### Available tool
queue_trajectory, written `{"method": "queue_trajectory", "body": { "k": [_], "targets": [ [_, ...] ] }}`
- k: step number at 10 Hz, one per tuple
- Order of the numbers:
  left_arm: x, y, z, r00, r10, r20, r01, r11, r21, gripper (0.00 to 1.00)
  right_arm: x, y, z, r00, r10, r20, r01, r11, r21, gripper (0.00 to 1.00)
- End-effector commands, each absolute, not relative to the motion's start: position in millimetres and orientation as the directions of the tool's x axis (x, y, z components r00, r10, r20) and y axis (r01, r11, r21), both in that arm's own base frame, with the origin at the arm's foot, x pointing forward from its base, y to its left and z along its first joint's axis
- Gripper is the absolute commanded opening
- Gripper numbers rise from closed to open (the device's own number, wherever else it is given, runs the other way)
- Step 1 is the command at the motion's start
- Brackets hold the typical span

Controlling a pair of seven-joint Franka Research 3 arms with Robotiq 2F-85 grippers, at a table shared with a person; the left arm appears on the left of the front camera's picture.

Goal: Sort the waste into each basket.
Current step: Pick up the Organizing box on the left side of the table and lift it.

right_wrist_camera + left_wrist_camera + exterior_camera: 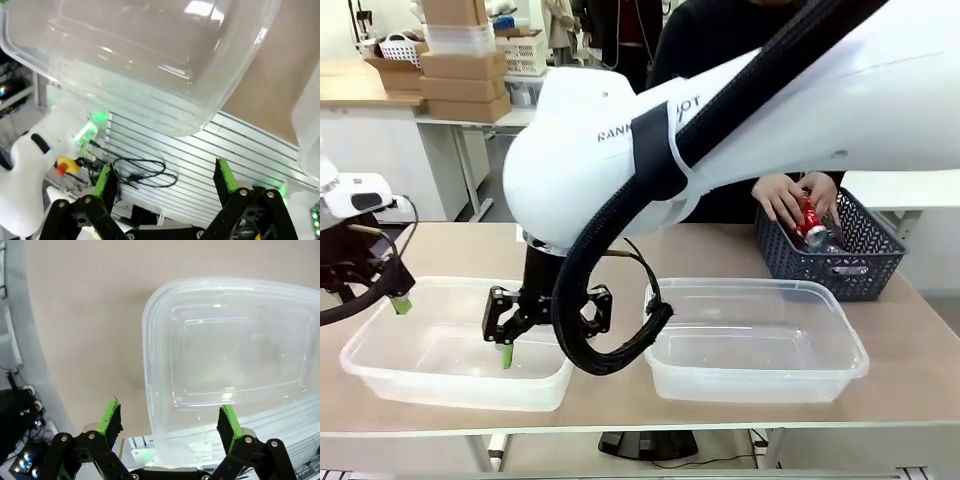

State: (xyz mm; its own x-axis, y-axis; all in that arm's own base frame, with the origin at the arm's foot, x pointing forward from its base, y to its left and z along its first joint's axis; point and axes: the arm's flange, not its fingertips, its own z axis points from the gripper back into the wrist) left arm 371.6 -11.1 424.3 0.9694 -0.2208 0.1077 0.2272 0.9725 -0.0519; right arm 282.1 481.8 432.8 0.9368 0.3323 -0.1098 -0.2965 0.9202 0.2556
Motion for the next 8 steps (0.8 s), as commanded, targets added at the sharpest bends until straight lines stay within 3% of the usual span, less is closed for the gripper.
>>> {"method": "queue_trajectory", "body": {
  "k": [1,2,3,5,8],
  "targets": [
    [370.3,-7.8,416.2,0.974,-0.212,0.078,0.217,0.975,-0.057,1.0,300.7,484.2,419.5,0.989,0.101,-0.108,-0.079,0.978,0.193,1.0],
    [371.9,-12.4,412.2,0.967,-0.248,0.061,0.252,0.966,-0.06,1.0,311.0,489.4,409.4,0.996,-0.067,-0.054,0.075,0.986,0.149,1.0],
    [372.3,-14.0,409.9,0.965,-0.254,0.06,0.258,0.964,-0.058,1.0,315.5,488.7,401.7,0.992,-0.127,-0.018,0.128,0.986,0.102,1.0],
    [372.6,-16.1,408.5,0.964,-0.26,0.059,0.264,0.963,-0.062,1.0,320.5,489.0,385.2,0.991,-0.114,0.063,0.108,0.99,0.085,1.0],
    [379.8,-15.9,397.8,0.97,-0.241,0.039,0.243,0.969,-0.045,1.0,326.3,491.1,367.2,0.994,-0.07,0.086,0.07,0.998,0.006,1.0]
  ]
}}
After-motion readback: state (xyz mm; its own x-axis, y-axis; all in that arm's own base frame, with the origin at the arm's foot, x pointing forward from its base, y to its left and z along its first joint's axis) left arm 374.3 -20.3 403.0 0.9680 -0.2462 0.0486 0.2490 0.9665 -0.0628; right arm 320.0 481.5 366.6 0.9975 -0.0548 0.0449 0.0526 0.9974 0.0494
